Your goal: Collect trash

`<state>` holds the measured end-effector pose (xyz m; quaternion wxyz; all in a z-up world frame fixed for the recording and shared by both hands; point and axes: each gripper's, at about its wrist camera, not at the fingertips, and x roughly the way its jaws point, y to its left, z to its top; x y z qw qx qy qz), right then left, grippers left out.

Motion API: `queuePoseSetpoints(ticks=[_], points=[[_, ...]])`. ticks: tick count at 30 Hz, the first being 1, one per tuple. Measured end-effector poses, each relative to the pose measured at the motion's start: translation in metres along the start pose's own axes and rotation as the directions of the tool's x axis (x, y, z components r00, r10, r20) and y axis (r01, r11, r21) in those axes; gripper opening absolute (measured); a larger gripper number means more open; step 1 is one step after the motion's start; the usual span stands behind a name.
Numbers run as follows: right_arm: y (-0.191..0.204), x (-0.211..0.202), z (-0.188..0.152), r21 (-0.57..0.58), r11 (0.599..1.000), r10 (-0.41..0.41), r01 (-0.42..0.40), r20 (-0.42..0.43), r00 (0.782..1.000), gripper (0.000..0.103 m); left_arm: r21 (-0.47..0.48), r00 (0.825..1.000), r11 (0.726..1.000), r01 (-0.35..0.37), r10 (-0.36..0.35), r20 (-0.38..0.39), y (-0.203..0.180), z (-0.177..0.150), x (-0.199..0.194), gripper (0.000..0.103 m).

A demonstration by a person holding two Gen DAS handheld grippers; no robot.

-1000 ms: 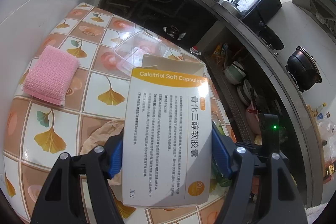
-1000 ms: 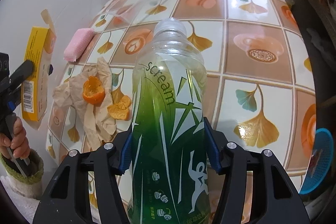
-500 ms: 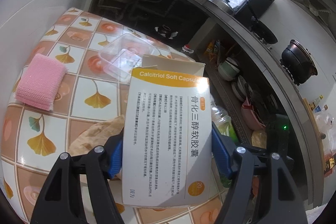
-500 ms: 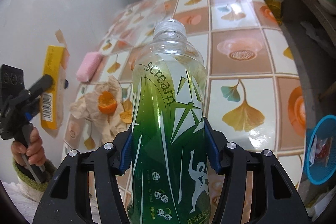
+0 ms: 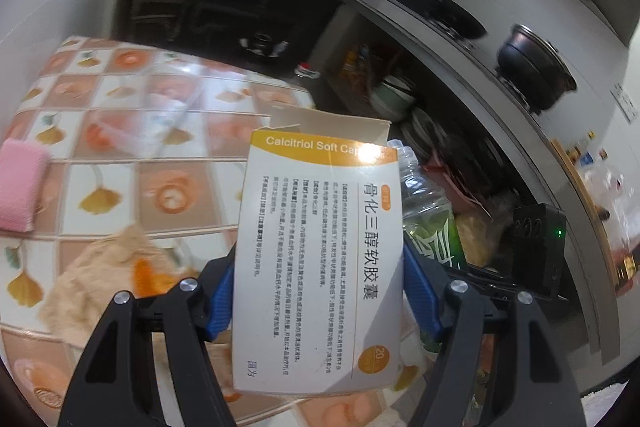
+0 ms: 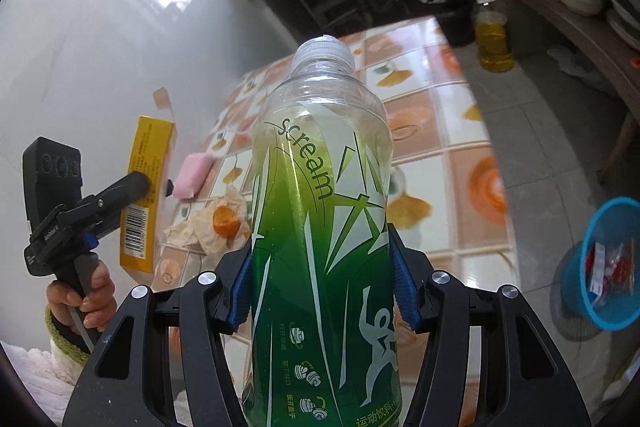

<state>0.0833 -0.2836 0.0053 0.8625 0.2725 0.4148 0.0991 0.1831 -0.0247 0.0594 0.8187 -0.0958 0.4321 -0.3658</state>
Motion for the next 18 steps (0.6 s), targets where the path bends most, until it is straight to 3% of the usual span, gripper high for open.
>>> queuePoseSetpoints(ticks=[11,14,18], points=[[-0.062,-0.079,-0.049,0.148,0.986,-0.094,0.078,0.104,0.990,0.054,0.141,0.988,0.982,0.126,-0.111,-0.108,-0.104,-0.008,0.071,0.069],[-0.087,-0.104,-0.071,0.217,0.969,-0.153,0.122,0.136,0.979,0.054,0.165,0.979,0.973,0.161,-0.135,-0.155,-0.134,-0.013,0.097,0.069],[-0.135,-0.137,-0.102,0.361,0.909,-0.275,0.207,0.146,0.950,0.054,0.196,0.958,0.959,0.207,-0.158,-0.239,-0.175,-0.019,0.137,0.069]])
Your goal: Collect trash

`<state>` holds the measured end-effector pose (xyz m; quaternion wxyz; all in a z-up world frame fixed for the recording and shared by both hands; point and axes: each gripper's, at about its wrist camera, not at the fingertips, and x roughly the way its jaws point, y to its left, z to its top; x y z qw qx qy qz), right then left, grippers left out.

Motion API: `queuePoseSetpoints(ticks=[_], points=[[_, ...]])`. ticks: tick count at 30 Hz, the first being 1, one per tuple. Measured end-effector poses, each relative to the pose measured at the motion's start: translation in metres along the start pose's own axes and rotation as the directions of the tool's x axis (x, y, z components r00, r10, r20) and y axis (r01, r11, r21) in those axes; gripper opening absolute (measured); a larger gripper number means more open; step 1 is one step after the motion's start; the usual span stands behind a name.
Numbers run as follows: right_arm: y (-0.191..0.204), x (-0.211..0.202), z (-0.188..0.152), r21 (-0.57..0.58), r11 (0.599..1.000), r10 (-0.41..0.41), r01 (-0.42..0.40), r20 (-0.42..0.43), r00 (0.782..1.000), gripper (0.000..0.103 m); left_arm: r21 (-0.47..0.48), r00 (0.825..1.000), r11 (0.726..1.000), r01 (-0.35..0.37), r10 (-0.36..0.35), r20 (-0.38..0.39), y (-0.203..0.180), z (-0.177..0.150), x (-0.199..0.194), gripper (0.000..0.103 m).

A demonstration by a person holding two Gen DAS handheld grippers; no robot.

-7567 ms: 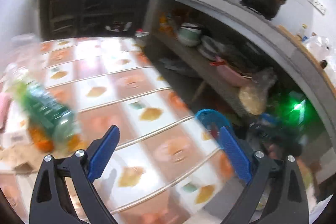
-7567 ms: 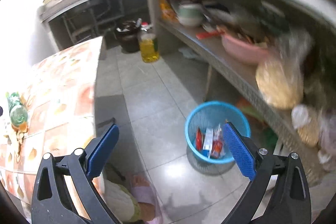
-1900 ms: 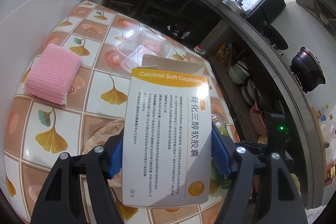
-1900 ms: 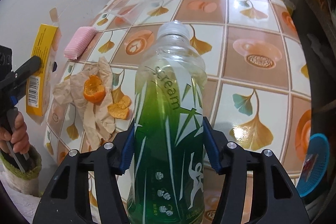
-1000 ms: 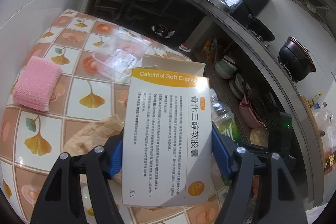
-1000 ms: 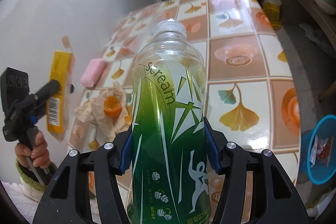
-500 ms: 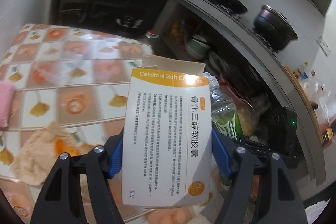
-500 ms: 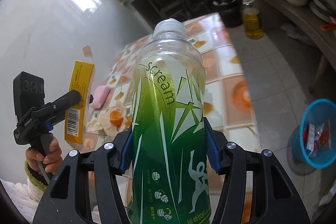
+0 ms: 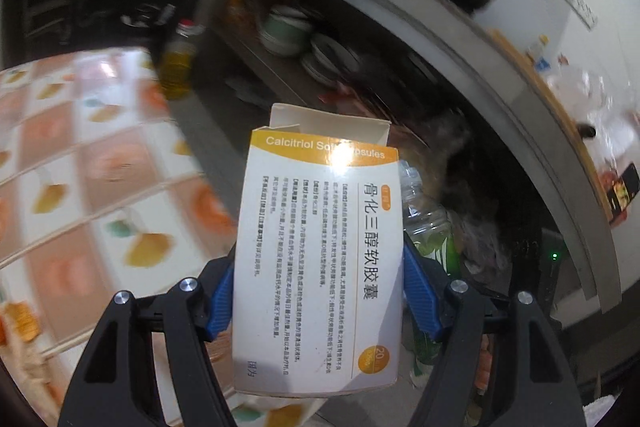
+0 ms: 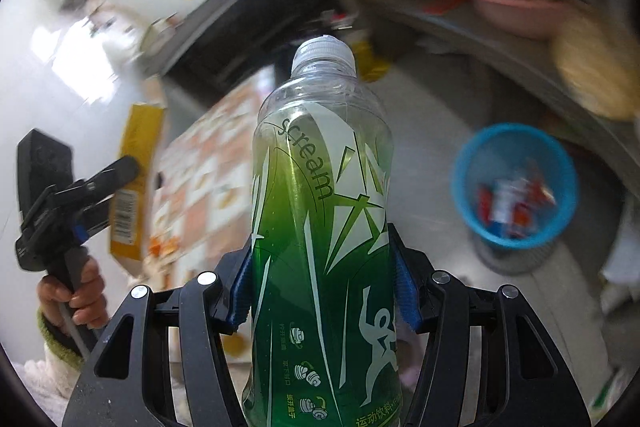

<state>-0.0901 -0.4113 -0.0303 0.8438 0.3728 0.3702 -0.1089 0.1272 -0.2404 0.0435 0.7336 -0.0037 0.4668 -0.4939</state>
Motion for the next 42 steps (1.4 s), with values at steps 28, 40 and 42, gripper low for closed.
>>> queuePoseSetpoints(ticks=[28,40,42], points=[[-0.208,0.136,0.051,0.320,0.874,-0.332,0.366,-0.157,0.930,0.070,0.091,0.867,0.992,-0.088,0.121,-0.483,-0.062,0.045,0.364,0.085],[-0.160,0.106,0.012,0.203,0.888,-0.408,0.414,-0.070,0.910,0.070,0.123,0.938,0.992,0.001,0.041,-0.344,-0.069,0.055,0.260,0.089],[-0.144,0.104,0.008,0.171,0.892,-0.414,0.418,-0.060,0.908,0.070,0.121,0.945,0.993,0.003,0.037,-0.325,-0.070,0.051,0.240,0.089]])
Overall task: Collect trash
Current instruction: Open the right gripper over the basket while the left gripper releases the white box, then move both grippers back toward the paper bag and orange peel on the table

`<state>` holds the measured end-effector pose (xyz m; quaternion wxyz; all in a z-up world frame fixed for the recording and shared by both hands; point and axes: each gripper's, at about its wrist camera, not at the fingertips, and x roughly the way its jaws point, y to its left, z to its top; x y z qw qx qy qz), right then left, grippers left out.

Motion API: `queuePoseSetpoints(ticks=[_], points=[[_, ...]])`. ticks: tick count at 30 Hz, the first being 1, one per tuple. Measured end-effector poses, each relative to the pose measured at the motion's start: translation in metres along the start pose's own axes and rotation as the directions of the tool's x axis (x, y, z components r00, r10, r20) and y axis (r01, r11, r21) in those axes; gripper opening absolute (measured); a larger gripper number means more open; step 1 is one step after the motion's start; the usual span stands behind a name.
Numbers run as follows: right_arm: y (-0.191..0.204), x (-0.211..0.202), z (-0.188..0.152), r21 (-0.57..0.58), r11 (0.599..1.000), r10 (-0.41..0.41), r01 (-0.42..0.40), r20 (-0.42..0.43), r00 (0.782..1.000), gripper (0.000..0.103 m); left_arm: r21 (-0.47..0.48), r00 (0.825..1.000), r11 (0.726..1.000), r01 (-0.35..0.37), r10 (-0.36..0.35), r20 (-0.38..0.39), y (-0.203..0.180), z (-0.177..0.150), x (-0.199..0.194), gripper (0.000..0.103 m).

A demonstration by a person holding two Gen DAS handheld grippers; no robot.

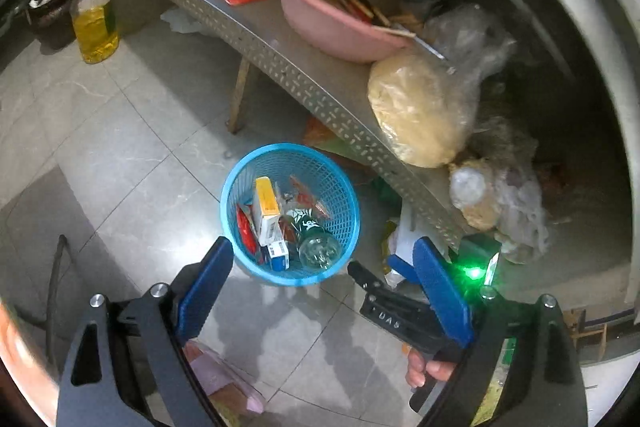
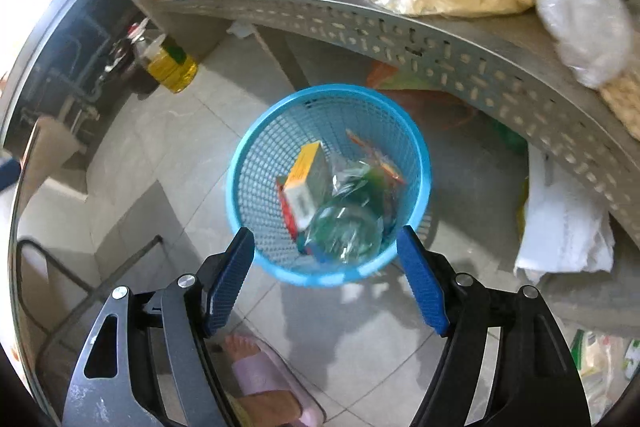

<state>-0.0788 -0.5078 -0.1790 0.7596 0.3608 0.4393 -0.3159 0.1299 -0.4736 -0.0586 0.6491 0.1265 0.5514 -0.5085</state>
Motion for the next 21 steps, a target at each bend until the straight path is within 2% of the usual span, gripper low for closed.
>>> queuePoseSetpoints(ticks=[5,8,12,16,21], points=[[0.020,-0.023,-0.023,-0.078,0.997,0.015,-0.014,0.020,1.000,0.070,0.009,0.998,1.000,0.011,-0.012,0.069,0.001,-0.033,-0.050,0.089],[0.037,-0.043,-0.036,-0.127,0.991,0.055,-0.051,0.024,0.998,0.070,0.010,0.992,0.999,0.039,-0.040,0.123,0.005,-0.062,-0.087,0.091],[0.066,-0.070,-0.041,-0.194,0.974,0.123,-0.112,0.043,0.992,0.075,-0.008,0.981,0.999,0.033,-0.031,0.189,0.015,-0.098,-0.126,0.092],[0.097,-0.100,-0.046,-0.284,0.941,0.207,-0.184,0.053,0.977,0.077,-0.050,0.962,0.999,-0.002,0.016,0.271,0.037,-0.137,-0.171,0.092],[0.148,-0.127,-0.053,-0.394,0.876,0.317,-0.278,0.035,0.948,0.080,-0.132,0.919,0.990,-0.054,0.101,0.382,0.072,-0.190,-0.225,0.094]])
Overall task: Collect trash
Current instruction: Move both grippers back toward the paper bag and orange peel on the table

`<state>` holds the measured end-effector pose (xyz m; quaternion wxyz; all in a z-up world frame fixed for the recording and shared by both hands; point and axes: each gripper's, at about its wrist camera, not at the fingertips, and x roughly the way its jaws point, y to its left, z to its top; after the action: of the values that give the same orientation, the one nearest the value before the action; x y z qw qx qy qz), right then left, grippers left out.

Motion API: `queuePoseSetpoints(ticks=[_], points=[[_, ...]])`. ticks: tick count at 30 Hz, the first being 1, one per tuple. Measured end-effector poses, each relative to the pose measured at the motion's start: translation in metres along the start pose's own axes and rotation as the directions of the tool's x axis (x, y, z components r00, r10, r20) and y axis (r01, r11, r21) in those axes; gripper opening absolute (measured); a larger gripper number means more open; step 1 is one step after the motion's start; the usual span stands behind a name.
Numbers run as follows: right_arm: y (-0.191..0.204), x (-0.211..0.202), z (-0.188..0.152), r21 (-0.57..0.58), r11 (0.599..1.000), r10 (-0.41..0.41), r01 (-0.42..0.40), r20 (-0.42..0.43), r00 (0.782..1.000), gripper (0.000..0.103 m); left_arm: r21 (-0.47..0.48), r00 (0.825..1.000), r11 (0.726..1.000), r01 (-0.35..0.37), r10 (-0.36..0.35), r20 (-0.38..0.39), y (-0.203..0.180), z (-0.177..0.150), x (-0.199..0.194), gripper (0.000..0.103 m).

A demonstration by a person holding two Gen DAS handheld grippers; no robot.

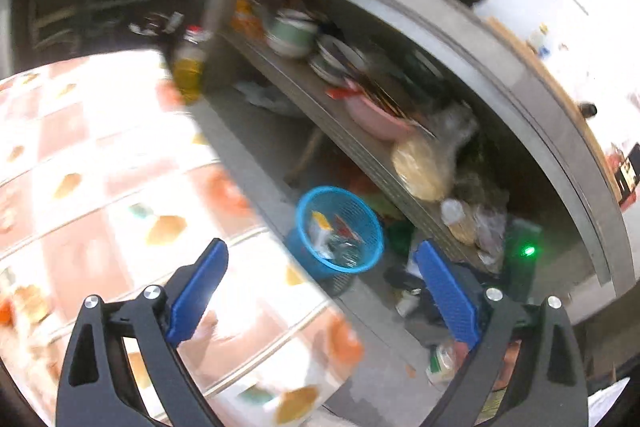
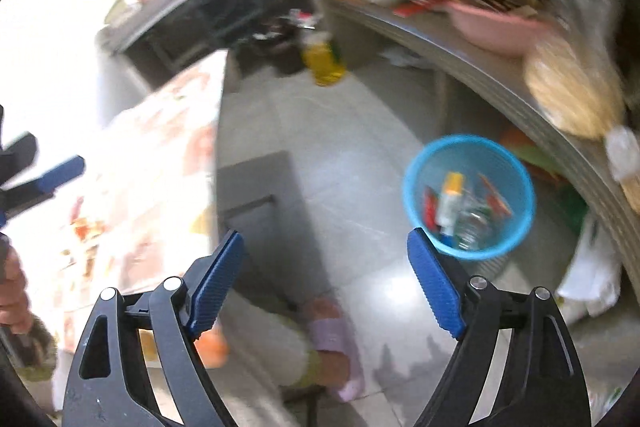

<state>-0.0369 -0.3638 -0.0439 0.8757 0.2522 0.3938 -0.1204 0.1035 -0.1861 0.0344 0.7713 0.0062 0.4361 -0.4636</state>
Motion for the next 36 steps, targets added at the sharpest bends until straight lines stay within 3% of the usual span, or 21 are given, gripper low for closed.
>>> queuePoseSetpoints(ticks=[7,12,17,20,24,26,29,32,36], points=[[0.069,0.008,0.010,-0.141,0.976,0.160,-0.164,-0.041,0.986,0.081,-0.110,0.988,0.986,-0.125,0.135,0.080,0.062,-0.057,-0.074,0.094],[0.112,0.031,0.004,-0.205,0.944,0.238,-0.260,-0.125,0.963,0.081,-0.195,0.957,0.950,-0.245,0.269,0.110,0.102,-0.101,-0.121,0.095],[0.151,0.051,-0.003,-0.258,0.911,0.271,-0.321,-0.212,0.939,0.081,-0.312,0.929,0.903,-0.296,0.348,0.126,0.140,-0.127,-0.145,0.095],[0.171,0.047,-0.011,-0.273,0.897,0.287,-0.347,-0.237,0.928,0.081,-0.329,0.920,0.892,-0.311,0.370,0.133,0.147,-0.129,-0.145,0.095],[0.194,0.054,-0.014,-0.299,0.874,0.308,-0.383,-0.268,0.913,0.081,-0.319,0.893,0.876,-0.362,0.424,0.151,0.162,-0.125,-0.145,0.095],[0.204,0.061,-0.015,-0.285,0.863,0.334,-0.417,-0.297,0.895,0.080,-0.312,0.878,0.866,-0.390,0.452,0.158,0.169,-0.121,-0.145,0.095],[0.214,0.075,-0.011,-0.244,0.859,0.361,-0.450,-0.336,0.870,0.071,-0.301,0.850,0.845,-0.442,0.502,0.158,0.184,-0.113,-0.147,0.095],[0.225,0.091,-0.005,-0.220,0.865,0.358,-0.451,-0.359,0.862,0.061,-0.307,0.815,0.806,-0.506,0.564,0.136,0.204,-0.104,-0.146,0.094],[0.241,0.116,0.007,-0.220,0.870,0.339,-0.441,-0.384,0.859,0.048,-0.323,0.828,0.793,-0.517,0.559,0.045,0.236,-0.095,-0.128,0.085]])
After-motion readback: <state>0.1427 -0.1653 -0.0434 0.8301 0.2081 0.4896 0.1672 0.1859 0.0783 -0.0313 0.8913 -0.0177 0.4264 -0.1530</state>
